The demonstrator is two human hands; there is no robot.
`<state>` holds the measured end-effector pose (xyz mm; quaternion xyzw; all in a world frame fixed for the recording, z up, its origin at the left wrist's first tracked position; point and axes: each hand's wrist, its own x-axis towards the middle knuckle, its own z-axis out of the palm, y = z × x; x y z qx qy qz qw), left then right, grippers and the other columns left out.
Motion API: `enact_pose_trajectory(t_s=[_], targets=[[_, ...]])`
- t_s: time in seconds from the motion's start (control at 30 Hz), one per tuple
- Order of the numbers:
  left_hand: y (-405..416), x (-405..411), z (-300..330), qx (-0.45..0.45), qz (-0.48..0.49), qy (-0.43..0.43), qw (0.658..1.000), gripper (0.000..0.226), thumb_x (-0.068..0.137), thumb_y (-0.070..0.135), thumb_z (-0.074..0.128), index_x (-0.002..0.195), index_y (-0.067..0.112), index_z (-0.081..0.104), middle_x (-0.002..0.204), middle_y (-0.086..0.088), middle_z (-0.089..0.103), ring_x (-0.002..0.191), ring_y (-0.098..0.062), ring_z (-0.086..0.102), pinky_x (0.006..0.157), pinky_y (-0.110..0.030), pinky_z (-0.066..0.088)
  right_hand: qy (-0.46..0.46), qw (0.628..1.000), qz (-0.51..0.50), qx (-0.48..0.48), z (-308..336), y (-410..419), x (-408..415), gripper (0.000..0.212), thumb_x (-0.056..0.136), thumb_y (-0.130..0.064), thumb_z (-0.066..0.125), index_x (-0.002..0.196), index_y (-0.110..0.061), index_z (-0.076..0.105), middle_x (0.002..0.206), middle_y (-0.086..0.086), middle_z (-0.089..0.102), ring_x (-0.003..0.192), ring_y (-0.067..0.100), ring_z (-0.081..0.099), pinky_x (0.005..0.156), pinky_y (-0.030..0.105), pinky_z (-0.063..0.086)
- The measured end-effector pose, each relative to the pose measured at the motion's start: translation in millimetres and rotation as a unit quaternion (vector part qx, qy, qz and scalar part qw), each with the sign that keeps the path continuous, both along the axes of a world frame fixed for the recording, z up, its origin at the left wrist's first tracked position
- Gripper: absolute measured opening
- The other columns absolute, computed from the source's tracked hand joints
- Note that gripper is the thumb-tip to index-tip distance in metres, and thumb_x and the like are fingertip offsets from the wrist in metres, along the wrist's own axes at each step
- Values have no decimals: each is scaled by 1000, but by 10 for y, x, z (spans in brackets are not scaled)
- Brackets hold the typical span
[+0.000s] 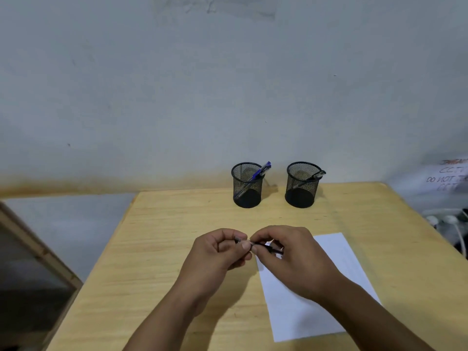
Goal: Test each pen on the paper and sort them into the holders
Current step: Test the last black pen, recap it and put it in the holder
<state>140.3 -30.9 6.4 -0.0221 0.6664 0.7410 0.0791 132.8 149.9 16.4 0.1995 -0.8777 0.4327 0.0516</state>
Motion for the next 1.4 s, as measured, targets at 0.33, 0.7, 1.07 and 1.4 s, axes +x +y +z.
enact_pose_trajectory(t_s=[0.33, 0.7, 1.07, 1.4], targets=[[75, 21, 0, -1, 5, 0, 1000, 8, 85, 8, 72, 93, 6, 73, 73, -10, 70, 71, -17, 64, 79, -31, 54, 1, 998, -66, 13, -124, 50, 46, 10, 88, -41, 69, 90, -33, 75, 77, -23, 71, 74, -3, 65, 61, 27, 56], [-2, -189, -238, -223, 83, 47, 970, 32, 93, 24, 62, 121, 41, 64, 81, 16, 66, 60, -3, 53, 67, -12, 44, -165, 969, -124, -138, -291, 341, 18, 43, 96, -7, 52, 117, -43, 63, 98, -10, 71, 83, 2, 70, 80, 27, 59], [-50, -160, -563, -471, 130, 46, 871, 4, 85, 41, 54, 86, 37, 54, 65, 18, 67, 65, -5, 63, 69, -35, 54, -241, 894, -234, -296, -507, 567, 54, 16, 91, -6, 67, 100, -16, 76, 94, 13, 75, 78, 23, 77, 82, 39, 62], [210, 95, -652, -536, 71, 217, 813, 34, 84, 39, 53, 117, 34, 56, 108, 20, 56, 104, -12, 46, 91, -32, 40, -246, 855, -157, -429, -542, 685, 55, 36, 93, 14, 52, 112, -10, 71, 105, 16, 76, 104, 26, 72, 95, 34, 57]])
